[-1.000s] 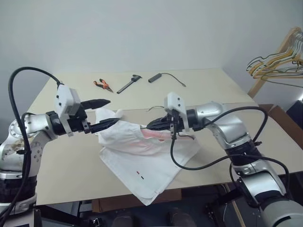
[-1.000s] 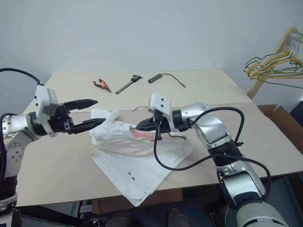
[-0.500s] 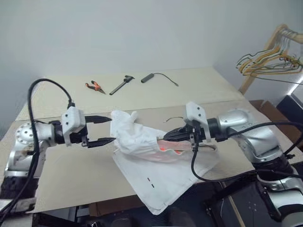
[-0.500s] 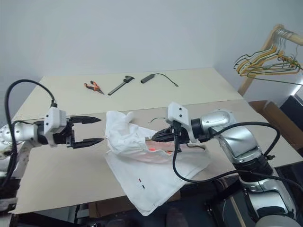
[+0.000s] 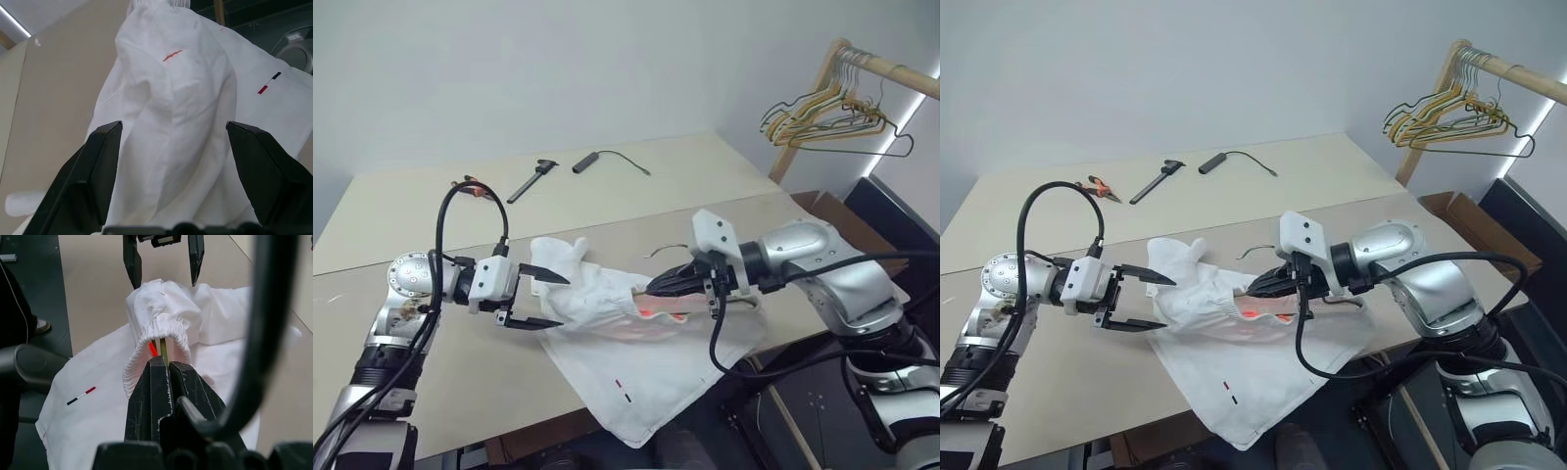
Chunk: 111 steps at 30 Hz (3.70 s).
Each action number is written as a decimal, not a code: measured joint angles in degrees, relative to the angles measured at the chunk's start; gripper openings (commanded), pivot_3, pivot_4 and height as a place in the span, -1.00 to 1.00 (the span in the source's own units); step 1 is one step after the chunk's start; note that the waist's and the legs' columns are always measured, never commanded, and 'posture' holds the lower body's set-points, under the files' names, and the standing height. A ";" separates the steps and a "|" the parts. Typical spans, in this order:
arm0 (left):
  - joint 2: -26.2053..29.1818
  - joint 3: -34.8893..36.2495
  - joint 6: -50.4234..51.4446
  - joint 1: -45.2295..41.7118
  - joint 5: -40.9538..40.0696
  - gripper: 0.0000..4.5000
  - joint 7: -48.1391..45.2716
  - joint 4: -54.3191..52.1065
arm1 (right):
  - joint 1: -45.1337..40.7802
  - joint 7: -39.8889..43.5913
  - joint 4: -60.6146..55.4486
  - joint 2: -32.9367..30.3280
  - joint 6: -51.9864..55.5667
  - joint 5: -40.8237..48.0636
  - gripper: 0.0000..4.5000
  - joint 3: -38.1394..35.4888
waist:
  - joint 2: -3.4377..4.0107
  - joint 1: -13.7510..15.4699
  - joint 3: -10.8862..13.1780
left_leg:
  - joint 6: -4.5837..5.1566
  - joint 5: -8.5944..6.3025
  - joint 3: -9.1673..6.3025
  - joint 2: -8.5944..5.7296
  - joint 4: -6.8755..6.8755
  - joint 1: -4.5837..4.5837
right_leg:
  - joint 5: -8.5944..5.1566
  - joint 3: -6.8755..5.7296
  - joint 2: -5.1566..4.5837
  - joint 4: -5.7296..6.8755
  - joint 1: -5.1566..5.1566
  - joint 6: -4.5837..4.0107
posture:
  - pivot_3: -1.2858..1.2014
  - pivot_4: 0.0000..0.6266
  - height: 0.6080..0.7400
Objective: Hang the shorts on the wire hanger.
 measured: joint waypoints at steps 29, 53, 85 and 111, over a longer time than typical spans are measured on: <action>6.69 6.72 0.47 18.85 1.52 -1.00 11.40 -10.15 | -11.68 6.64 16.35 9.47 -8.94 -5.20 -1.00 6.90 | 0.05 4.78 0.03 | 0.02 -0.03 0.05 0.01 0.00 -0.14 | 0.05 0.02 -0.15 0.13 -0.34 0.02 | 0.04 -1.00 1.00; 5.88 7.40 4.14 17.97 1.71 -1.00 17.52 -13.80 | -10.57 8.43 20.14 5.55 -11.38 -11.75 -1.00 8.50 | 0.09 9.06 0.05 | -0.02 0.00 0.27 0.00 0.00 -0.24 | 0.08 -0.09 -0.03 0.07 -0.41 -0.07 | 0.01 -1.00 1.00; 4.64 8.14 3.57 13.61 1.75 -1.00 21.49 -11.36 | 3.52 -3.83 20.16 13.37 -13.48 -5.09 -1.00 -3.33 | 0.07 8.99 0.04 | -0.02 0.00 0.27 0.01 0.00 -0.19 | 0.09 -0.07 0.01 0.05 -0.33 -0.08 | 0.01 -1.00 1.00; 3.11 6.65 3.18 11.46 2.96 -1.00 22.73 -9.16 | -0.30 0.02 16.04 7.38 -12.56 -10.31 -1.00 -0.31 | 0.07 8.96 0.04 | -0.01 0.00 0.27 0.01 0.01 -0.15 | 0.09 -0.08 0.01 0.04 -0.29 -0.07 | -0.02 -1.00 1.00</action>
